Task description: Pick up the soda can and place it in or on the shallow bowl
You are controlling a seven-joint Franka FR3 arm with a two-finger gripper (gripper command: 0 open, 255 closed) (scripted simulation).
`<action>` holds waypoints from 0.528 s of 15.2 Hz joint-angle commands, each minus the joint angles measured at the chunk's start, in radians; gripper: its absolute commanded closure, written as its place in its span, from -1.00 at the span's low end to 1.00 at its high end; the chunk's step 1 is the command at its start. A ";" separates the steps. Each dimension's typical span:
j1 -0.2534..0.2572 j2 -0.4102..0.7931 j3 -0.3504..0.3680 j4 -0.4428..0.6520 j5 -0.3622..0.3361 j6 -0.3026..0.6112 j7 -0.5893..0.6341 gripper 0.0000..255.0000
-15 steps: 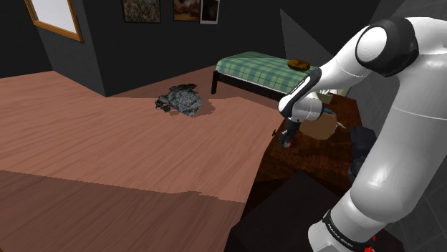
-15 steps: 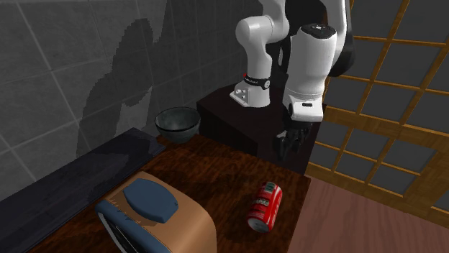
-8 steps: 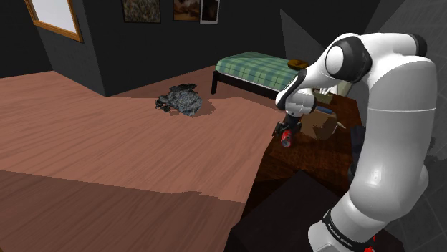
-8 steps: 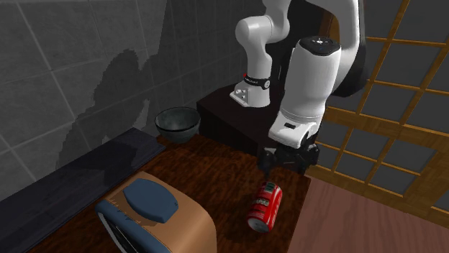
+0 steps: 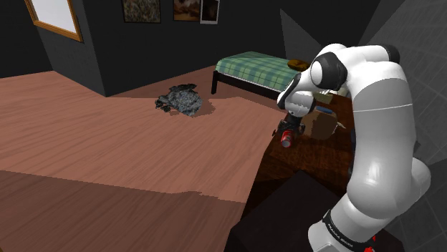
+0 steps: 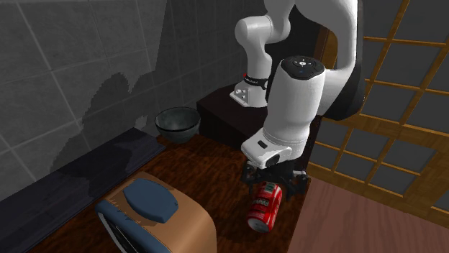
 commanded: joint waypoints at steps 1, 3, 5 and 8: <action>-0.014 0.025 0.013 0.009 0.016 0.014 -0.007 -1.00; -0.025 0.046 0.026 0.014 0.029 0.030 -0.016 -1.00; -0.028 0.052 0.030 0.016 0.033 0.035 -0.018 -1.00; -0.028 0.052 0.030 0.016 0.033 0.035 -0.018 -1.00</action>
